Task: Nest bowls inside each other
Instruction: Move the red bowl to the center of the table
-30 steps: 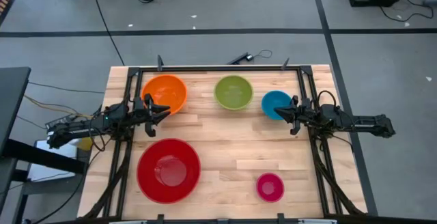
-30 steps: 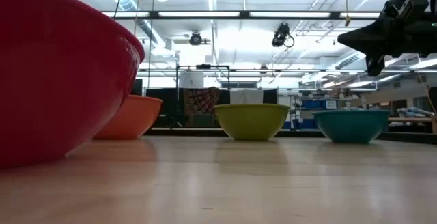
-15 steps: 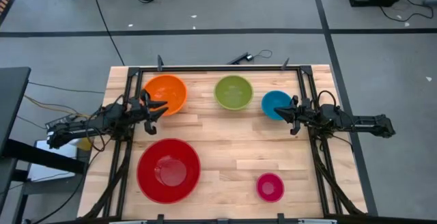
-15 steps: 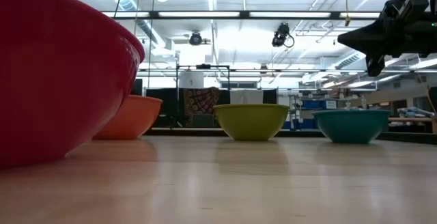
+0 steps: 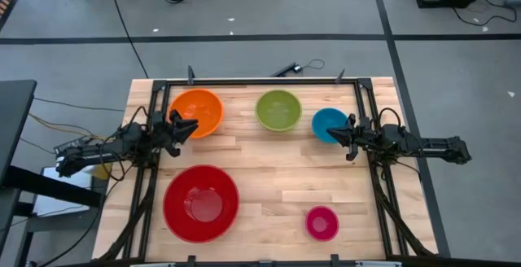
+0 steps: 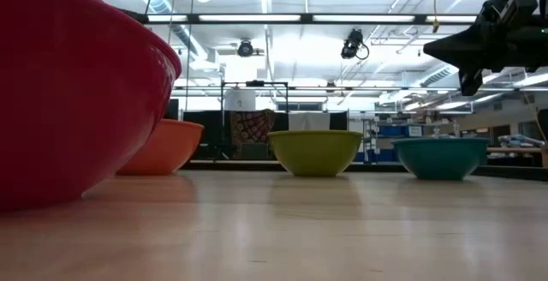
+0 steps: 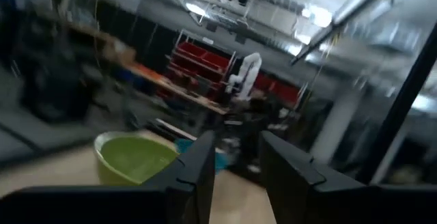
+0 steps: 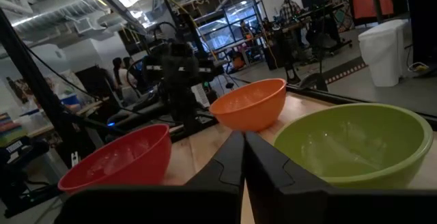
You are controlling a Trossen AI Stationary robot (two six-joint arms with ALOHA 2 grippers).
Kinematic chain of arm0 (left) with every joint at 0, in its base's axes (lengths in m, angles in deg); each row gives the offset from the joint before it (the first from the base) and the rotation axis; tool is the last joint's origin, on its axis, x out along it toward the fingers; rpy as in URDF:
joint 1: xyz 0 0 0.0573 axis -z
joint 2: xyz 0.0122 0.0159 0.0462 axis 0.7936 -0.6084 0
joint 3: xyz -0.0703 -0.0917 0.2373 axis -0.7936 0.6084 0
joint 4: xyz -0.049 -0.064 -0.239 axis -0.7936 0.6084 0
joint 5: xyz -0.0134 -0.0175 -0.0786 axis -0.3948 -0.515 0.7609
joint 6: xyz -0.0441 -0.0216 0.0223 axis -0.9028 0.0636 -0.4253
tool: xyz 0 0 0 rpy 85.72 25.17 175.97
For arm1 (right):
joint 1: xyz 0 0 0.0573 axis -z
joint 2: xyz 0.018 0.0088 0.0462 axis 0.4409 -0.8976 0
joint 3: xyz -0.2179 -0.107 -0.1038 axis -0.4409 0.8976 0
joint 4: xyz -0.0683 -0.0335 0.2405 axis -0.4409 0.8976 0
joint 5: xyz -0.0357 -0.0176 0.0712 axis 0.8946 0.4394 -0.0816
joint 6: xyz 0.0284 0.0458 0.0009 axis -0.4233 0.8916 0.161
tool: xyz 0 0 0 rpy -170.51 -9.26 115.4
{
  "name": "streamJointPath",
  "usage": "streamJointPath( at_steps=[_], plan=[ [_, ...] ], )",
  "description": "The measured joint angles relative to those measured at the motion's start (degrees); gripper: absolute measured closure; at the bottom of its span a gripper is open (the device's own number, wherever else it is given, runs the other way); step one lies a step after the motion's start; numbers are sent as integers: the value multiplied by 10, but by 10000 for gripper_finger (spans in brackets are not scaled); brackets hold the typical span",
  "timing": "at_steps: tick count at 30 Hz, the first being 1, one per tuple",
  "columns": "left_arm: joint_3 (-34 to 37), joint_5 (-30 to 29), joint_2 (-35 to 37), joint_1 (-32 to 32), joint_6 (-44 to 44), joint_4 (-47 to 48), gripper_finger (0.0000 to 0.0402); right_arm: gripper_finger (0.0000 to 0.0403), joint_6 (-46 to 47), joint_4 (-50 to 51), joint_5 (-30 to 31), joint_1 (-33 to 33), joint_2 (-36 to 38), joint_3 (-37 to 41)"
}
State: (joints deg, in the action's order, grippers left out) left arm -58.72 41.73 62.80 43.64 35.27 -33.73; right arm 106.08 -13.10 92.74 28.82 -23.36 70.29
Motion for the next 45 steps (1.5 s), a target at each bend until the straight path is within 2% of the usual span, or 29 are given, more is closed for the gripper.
streamJointPath(
  at_steps=[2, 6, 9, 11, 14, 16, 20, 23, 25, 28, 29, 31, 33, 34, 37, 40, 43, 45],
  plan=[
    [0, 0, 0, 0, -25, 5, 285, 384, -11, -12, 16, 0, 0, 0],
    [0, -4, 0, 0, -25, 8, 285, 384, 56, -122, 120, 1, -1, 0],
    [0, -6, 0, 0, -40, -29, 285, 384, 86, -206, 192, 1, -1, 0],
    [0, -6, 0, 0, -37, -66, 285, 384, 86, -254, 215, 1, -1, 0],
    [0, -6, 0, 0, -3, -101, 285, 384, 58, -307, 217, 1, -1, 0],
    [0, -6, 0, 0, 8, -111, 285, 384, 43, -337, 252, 1, -1, 0],
    [0, -6, 0, 0, -12, -111, 285, 384, 61, -372, 359, 1, -1, 0],
    [0, -6, 0, 0, -32, -111, 285, 384, 13, -366, 438, 1, -1, 0],
    [0, -6, 0, 0, -32, -110, 285, 384, -38, -353, 527, 1, -2, 0],
    [0, -6, 0, 0, -32, -110, 285, 384, -96, -340, 697, 1, -2, 0],
    [0, -6, 0, 0, -32, -110, 285, 384, -96, -348, 734, -2, -2, 0],
    [0, -6, 0, 0, -33, -110, 285, 384, -68, -370, 769, -7, -2, 0],
    [0, -6, 0, 0, -46, -113, 285, 384, -22, -376, 761, -13, -2, 0],
    [0, -6, 0, 0, -56, -114, 285, 384, -2, -371, 734, -18, -2, 0],
    [0, -6, 0, 0, -79, -112, 285, 384, 77, -320, 614, -27, -8, 0],
    [0, -6, 0, 0, -84, -95, 285, 385, 248, -224, 491, -30, -33, 0],
    [0, -6, -3, 0, -121, -58, 285, 385, 421, -157, 376, -30, -90, 0],
    [0, 18, -8, -1, -151, -25, 285, 385, 479, -170, 319, -30, -147, -1]
  ],
)
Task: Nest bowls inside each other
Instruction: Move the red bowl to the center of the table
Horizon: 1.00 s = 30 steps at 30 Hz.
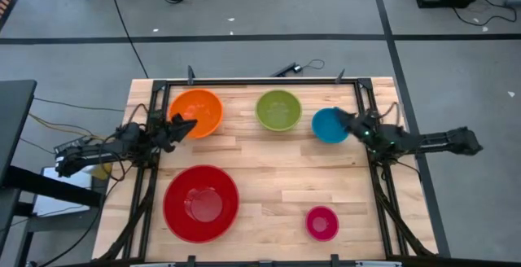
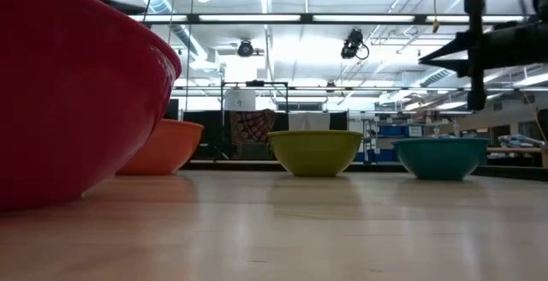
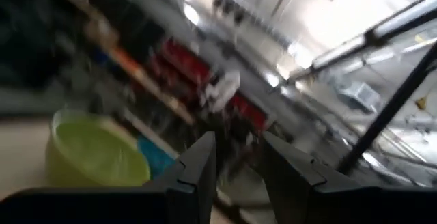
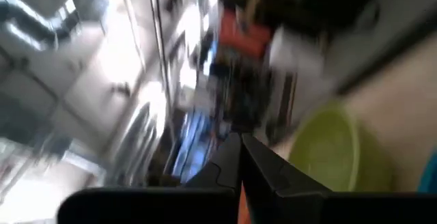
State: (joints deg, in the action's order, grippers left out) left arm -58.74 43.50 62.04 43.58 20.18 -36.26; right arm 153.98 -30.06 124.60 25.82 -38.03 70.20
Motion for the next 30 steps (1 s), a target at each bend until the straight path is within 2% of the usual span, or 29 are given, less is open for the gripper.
streamJointPath(
  at_steps=[4, 7, 12, 15, 18, 23, 26, 30],
  plan=[
    [0, 75, -17, 0, -44, 33, 285, 385, 26, -59, -49, -7, -141, -54],
    [-11, 116, -34, 0, -61, 58, 285, 385, -10, -72, -78, -8, -258, -134],
    [-67, 198, -60, 0, -92, 91, 285, 382, -94, -72, -122, -8, -452, -296],
    [-112, 235, -71, 0, -74, 166, 285, 380, -144, -71, -125, -1, -551, -385],
    [-167, 243, -78, 0, -38, 268, 285, 378, -144, -68, -148, 17, -630, -457],
    [-238, 226, -88, 0, 57, 450, 285, 365, -138, -4, -283, 36, -742, -551],
    [-259, 211, -89, 0, 78, 497, 285, 345, -123, 26, -359, 34, -798, -596],
    [-260, 208, -89, 0, 89, 503, 285, 310, -124, 52, -450, 26, -869, -660]
  ],
)
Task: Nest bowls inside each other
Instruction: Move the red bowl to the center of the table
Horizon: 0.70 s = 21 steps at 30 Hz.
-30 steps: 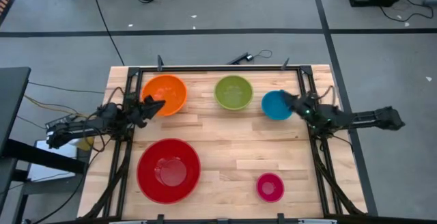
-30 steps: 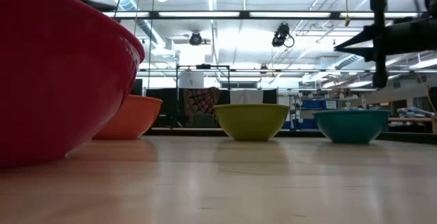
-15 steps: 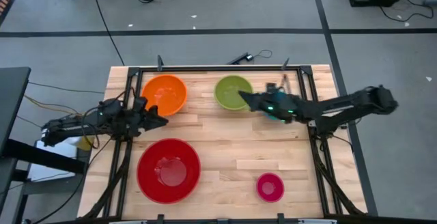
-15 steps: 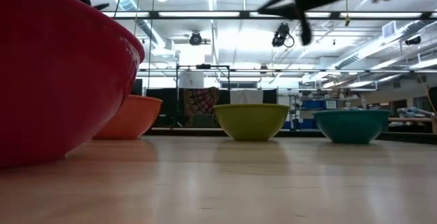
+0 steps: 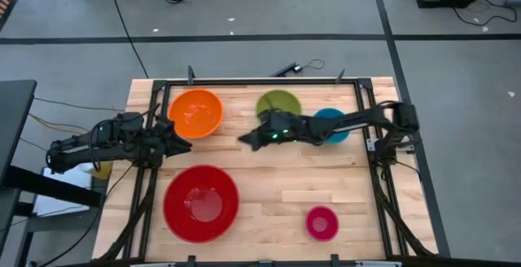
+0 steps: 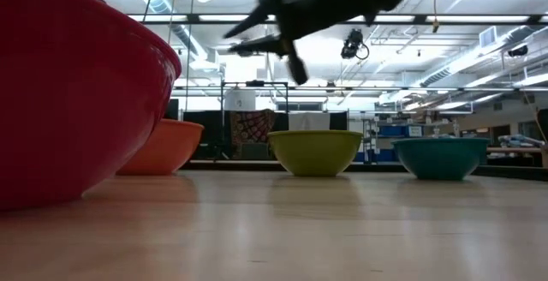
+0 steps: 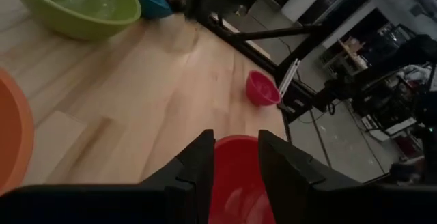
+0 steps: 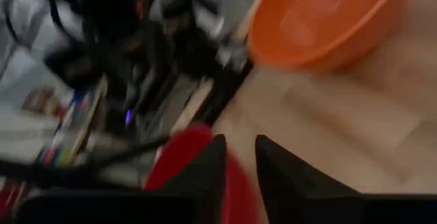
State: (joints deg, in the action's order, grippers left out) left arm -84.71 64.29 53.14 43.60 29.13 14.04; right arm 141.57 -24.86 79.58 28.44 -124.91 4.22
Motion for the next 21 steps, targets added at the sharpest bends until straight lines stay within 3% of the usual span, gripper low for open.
streamJointPath(
  at_steps=[5, 9, 21],
  plan=[
    [0, -7, -4, 0, 2, 1, 285, 263, -62, 119, -122, -1, -92, -114],
    [0, -37, -3, 0, -16, 0, 285, 234, -126, 189, -182, 6, -150, -206],
    [0, -65, -4, 0, -25, 0, 285, 226, -188, 229, -214, -6, -283, -366]
  ],
)
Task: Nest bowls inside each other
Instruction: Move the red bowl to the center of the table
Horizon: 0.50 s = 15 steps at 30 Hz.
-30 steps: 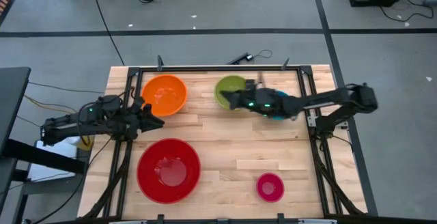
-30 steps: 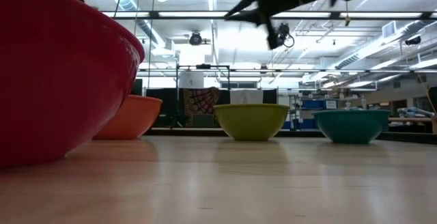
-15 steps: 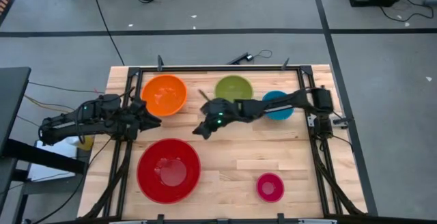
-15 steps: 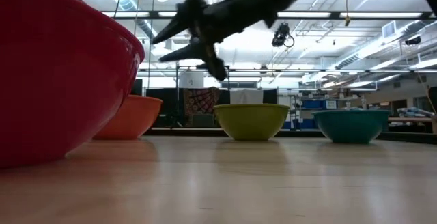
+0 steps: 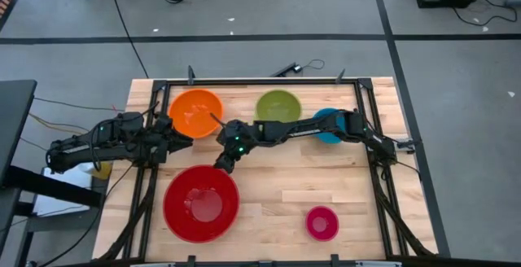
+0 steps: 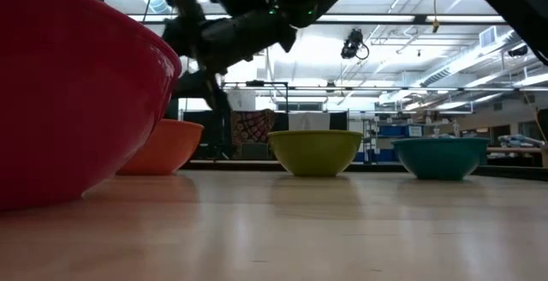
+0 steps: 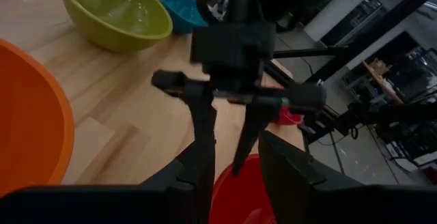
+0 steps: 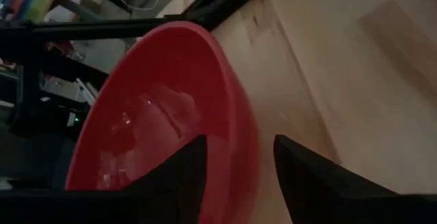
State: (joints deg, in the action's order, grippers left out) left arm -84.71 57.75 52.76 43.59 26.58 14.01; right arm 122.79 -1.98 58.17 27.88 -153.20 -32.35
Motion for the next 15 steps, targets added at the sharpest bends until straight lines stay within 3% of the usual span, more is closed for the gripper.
streamJointPath(
  at_steps=[10, 15],
  plan=[
    [0, 0, 0, 0, 1, 6, 285, 242, -13, 33, 22, -24, -21, -19],
    [0, 0, 0, 0, 1, 7, 285, 306, -13, 66, 17, -27, -21, -19]
  ],
)
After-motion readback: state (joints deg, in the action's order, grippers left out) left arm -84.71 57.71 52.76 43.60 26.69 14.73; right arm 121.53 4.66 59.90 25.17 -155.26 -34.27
